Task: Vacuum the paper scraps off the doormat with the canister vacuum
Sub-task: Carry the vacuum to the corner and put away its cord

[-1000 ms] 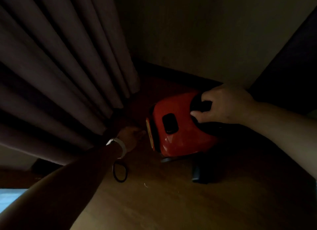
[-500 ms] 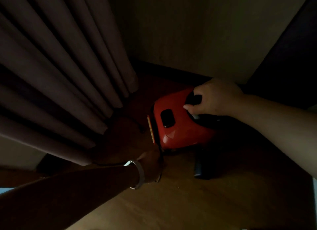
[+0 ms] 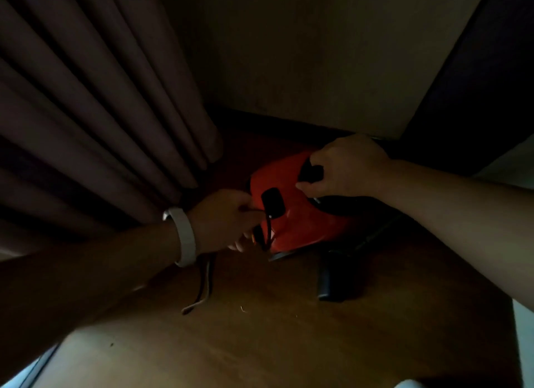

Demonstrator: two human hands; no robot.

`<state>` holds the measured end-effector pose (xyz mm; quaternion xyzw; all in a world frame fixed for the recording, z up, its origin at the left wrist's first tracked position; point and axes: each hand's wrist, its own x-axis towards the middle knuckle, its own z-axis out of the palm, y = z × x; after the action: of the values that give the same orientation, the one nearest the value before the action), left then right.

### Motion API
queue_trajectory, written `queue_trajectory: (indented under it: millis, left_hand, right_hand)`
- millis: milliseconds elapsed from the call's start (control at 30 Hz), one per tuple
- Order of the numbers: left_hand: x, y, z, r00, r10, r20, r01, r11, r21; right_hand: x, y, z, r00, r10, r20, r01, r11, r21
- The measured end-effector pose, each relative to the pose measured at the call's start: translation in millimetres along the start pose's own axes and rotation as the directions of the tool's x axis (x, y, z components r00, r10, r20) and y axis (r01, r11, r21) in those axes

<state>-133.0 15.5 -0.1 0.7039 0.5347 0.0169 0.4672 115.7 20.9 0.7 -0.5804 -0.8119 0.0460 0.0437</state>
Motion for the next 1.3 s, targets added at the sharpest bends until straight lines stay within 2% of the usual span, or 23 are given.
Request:
queue_trajectory:
  millis: [167, 233, 400, 567, 600, 767, 900, 1033, 1167, 1300]
  left_hand:
    - [32.0, -9.0, -33.2, 0.988, 0.048, -0.147, -0.046, 0.999, 0.015]
    - [45.0, -20.5, -39.4, 0.973, 0.092, -0.211, -0.070, 0.992, 0.110]
    - [75.0, -61.2, -42.5, 0.861, 0.336, -0.381, -0.160, 0.891, 0.425]
    - [95.7, -97.7, -28.0, 0.792, 0.389, -0.471, -0.178, 0.885, 0.431]
    - [98.6, -104.1, -24.1, 0.784, 0.385, -0.487, -0.182, 0.893, 0.412]
    - [107.3, -134.5, 0.5, 0.893, 0.167, -0.417, -0.044, 0.956, 0.289]
    - [102.9, -145.5, 25.7, 0.943, 0.007, -0.332, 0.071, 0.973, 0.221]
    - [88.7, -145.0, 45.5, 0.954, 0.041, -0.296, 0.010, 0.985, 0.171]
    - [71.5, -143.8, 65.9, 0.966, -0.077, -0.248, 0.116, 0.982, 0.148]
    - [46.8, -141.6, 83.1, 0.969, -0.091, -0.229, 0.123, 0.984, 0.127]
  right_hand:
    - [0.5, 1.1, -3.9, 1.000, -0.013, 0.003, 0.013, 1.000, 0.012]
    - [-0.5, 1.1, -6.1, 1.000, -0.025, -0.003, 0.025, 1.000, 0.005]
    - [-3.0, 3.2, -4.9, 0.999, -0.020, -0.043, 0.022, 0.998, 0.062]
    - [-4.7, 0.8, -4.1, 0.996, 0.001, -0.093, 0.007, 0.996, 0.086]
    - [-4.5, 0.1, -3.9, 0.995, 0.009, -0.103, 0.000, 0.996, 0.084]
    - [-2.6, 2.1, 1.5, 0.985, 0.000, -0.173, 0.018, 0.995, 0.101]
    - [-2.3, -2.3, -0.9, 0.993, 0.029, -0.111, -0.018, 0.995, 0.101]
    - [-1.3, -6.1, -4.2, 0.993, 0.100, -0.067, -0.089, 0.986, 0.142]
    - [-1.1, -6.9, -5.0, 0.993, 0.110, -0.043, -0.104, 0.986, 0.127]
    - [-0.4, -5.2, -4.1, 0.994, 0.105, 0.000, -0.105, 0.989, 0.106]
